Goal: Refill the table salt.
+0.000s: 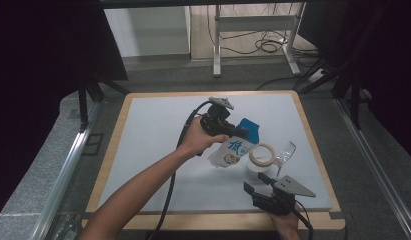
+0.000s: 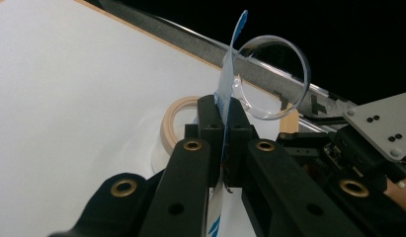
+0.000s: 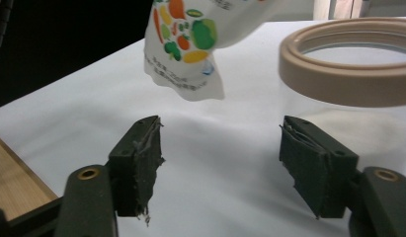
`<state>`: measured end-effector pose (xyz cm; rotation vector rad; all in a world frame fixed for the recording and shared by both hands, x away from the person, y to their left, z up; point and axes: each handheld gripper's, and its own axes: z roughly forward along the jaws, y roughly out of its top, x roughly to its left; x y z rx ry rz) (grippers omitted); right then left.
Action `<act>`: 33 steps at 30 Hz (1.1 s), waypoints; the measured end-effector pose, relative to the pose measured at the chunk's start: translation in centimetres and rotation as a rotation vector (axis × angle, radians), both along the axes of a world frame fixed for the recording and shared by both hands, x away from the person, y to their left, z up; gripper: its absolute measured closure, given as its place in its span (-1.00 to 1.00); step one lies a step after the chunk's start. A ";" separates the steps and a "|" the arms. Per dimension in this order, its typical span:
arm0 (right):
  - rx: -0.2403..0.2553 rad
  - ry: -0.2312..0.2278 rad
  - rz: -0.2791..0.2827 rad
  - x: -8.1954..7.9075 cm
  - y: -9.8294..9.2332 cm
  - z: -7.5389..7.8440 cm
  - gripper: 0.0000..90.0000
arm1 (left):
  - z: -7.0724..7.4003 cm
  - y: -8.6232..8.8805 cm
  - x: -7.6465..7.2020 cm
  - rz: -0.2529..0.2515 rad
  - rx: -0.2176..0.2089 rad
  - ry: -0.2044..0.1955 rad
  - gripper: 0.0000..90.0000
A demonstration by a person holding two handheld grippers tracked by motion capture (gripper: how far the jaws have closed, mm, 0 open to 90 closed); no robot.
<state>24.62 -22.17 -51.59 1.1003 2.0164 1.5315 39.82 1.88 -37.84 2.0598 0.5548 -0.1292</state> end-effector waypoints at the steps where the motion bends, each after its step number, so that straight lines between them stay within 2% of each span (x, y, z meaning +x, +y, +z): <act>1: 0.002 -0.001 -0.001 0.0 -0.2 0.0 -0.21 | 0.0 0.2 0.0 -0.001 -0.002 -0.003 1.00; 7: 0.009 -0.004 -0.010 -0.3 -1.8 -0.2 -0.12 | -0.1 1.2 0.0 0.026 -0.020 0.000 1.00; 11: 0.004 -0.017 -0.017 -0.6 -2.8 -0.1 -0.05 | -0.3 2.7 0.1 0.058 -0.035 -0.005 1.00; 18: 0.026 -0.015 -0.047 -0.6 -4.5 -0.2 0.00 | -0.7 5.0 0.3 0.111 -0.060 -0.003 1.00; 23: 0.035 -0.017 -0.064 -0.5 -5.2 -0.1 0.00 | -0.9 6.3 0.4 0.137 -0.069 -0.003 1.00; 33: 0.028 -0.017 -0.094 -0.2 -6.0 -0.2 -0.01 | -1.4 10.2 0.7 0.222 -0.094 -0.006 1.00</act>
